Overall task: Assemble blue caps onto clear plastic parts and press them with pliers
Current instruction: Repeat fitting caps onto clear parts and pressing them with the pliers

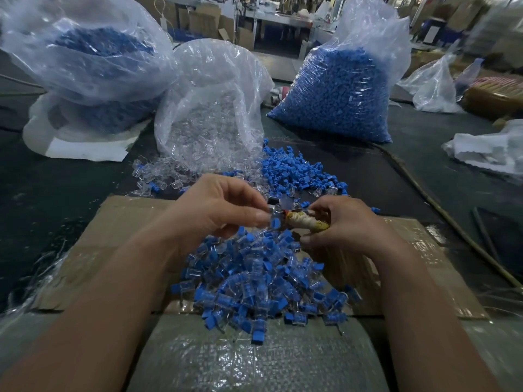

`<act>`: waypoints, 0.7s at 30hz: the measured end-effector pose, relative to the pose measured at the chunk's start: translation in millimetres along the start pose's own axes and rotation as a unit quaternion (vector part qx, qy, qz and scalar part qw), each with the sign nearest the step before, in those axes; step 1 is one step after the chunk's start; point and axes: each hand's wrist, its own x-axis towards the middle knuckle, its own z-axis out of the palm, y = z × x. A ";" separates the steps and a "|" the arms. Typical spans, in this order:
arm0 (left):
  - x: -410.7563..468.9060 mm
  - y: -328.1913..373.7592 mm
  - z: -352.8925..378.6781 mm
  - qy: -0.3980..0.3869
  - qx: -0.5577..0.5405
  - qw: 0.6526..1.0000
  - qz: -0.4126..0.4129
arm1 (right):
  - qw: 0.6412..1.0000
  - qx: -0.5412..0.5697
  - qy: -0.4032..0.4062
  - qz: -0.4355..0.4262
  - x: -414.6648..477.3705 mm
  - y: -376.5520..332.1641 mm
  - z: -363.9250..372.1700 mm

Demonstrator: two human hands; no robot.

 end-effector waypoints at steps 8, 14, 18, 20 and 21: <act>-0.4 -4.1 -0.1 -0.068 0.060 0.996 -0.006 | 0.999 0.008 -0.041 0.027 -1.6 -0.7 -0.6; 14.7 -17.7 -5.2 0.274 0.078 0.958 0.043 | 0.997 -0.003 -0.074 0.028 -1.5 4.0 -2.4; 22.0 -26.4 -9.8 0.352 0.236 0.904 0.056 | 0.997 -0.015 -0.077 0.023 1.0 8.3 -2.7; 24.0 -29.1 -9.0 0.334 0.286 0.896 0.057 | 0.997 -0.011 -0.074 0.015 1.3 10.7 -2.6; 24.7 -30.1 -7.6 0.314 0.300 0.899 0.054 | 0.997 -0.001 -0.071 0.015 1.4 11.4 -2.7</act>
